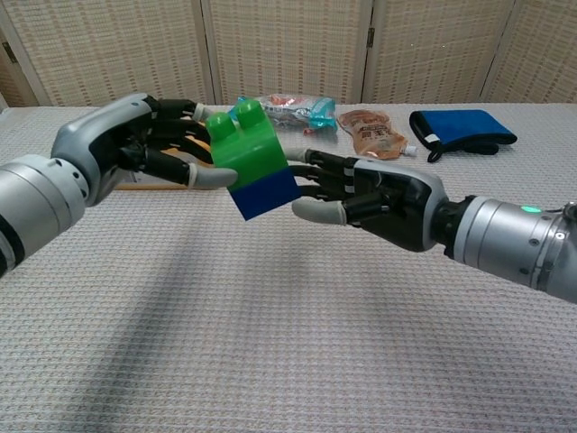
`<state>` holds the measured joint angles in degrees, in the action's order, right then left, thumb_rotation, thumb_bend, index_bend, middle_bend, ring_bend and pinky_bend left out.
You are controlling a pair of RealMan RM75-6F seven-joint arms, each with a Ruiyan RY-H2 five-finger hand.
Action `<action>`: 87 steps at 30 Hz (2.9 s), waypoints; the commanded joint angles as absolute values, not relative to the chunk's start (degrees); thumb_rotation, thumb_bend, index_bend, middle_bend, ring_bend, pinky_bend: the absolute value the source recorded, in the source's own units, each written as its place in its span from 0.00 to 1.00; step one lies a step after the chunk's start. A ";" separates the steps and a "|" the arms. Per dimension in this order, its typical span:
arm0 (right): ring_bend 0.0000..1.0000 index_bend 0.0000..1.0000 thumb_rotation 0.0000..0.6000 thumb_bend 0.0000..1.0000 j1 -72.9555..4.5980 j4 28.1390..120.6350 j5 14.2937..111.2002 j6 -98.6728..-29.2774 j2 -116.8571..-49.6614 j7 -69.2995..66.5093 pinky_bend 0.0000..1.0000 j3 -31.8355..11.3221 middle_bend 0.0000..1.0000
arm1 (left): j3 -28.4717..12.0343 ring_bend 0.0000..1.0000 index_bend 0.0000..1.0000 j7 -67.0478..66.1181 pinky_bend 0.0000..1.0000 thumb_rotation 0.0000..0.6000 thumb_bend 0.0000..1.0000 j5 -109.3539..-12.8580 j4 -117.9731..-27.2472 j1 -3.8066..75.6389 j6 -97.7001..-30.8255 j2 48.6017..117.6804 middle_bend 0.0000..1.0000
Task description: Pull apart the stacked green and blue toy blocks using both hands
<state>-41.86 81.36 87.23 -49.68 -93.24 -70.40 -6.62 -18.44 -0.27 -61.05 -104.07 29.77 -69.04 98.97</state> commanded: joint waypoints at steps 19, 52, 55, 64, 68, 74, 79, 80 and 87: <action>0.13 0.21 1.00 0.41 -45.05 84.67 82.36 -45.77 -92.88 -65.52 0.04 -9.60 0.14 | -17.10 0.38 0.65 2.03 0.01 1.00 0.39 -61.97 -106.16 29.54 -68.40 97.97 0.89; 0.49 0.69 1.00 0.41 -42.65 80.63 77.00 -46.37 -98.29 -54.38 0.60 -10.86 0.52 | -20.88 0.38 0.65 7.25 0.00 1.00 0.39 -64.35 -107.50 30.18 -70.16 97.31 0.90; 0.49 0.69 1.00 0.41 -42.27 81.04 78.50 -47.57 -97.04 -51.97 0.60 -10.38 0.52 | -20.36 0.38 0.65 7.51 0.00 1.00 0.39 -65.24 -106.17 29.85 -70.69 96.97 0.90; 0.49 0.69 1.00 0.41 -38.48 87.41 80.18 -52.79 -87.13 -36.19 0.60 -7.41 0.52 | -14.25 0.38 0.65 9.31 0.00 1.00 0.38 -69.09 -99.26 27.24 -70.66 95.62 0.90; 0.49 0.69 1.00 0.41 -37.03 90.58 79.75 -53.38 -82.56 -30.99 0.60 -6.12 0.52 | -11.44 0.38 0.65 9.00 0.00 1.00 0.38 -71.99 -93.88 26.45 -71.57 96.73 0.90; 0.49 0.69 1.00 0.41 -34.79 90.70 79.74 -55.03 -79.08 -21.72 0.60 -3.57 0.52 | -6.73 0.38 0.65 9.42 0.00 1.00 0.38 -76.54 -84.82 24.70 -73.37 99.67 0.90; 0.49 0.69 1.00 0.41 -33.88 89.38 76.79 -53.43 -78.51 -19.31 0.60 -2.98 0.52 | -5.10 0.38 0.65 11.43 0.00 1.00 0.38 -80.53 -76.92 23.93 -75.81 103.24 0.90; 0.49 0.69 1.00 0.41 -33.76 88.92 76.21 -52.97 -78.80 -19.10 0.60 -2.90 0.52 | -5.04 0.38 0.65 12.24 0.00 1.00 0.38 -80.90 -75.20 23.88 -75.91 104.01 0.90; 0.49 0.69 1.00 0.41 -34.50 87.40 73.40 -49.52 -79.81 -15.06 0.60 -2.92 0.52 | -5.40 0.38 0.65 14.80 0.00 1.00 0.38 -80.58 -68.84 23.88 -74.32 106.81 0.90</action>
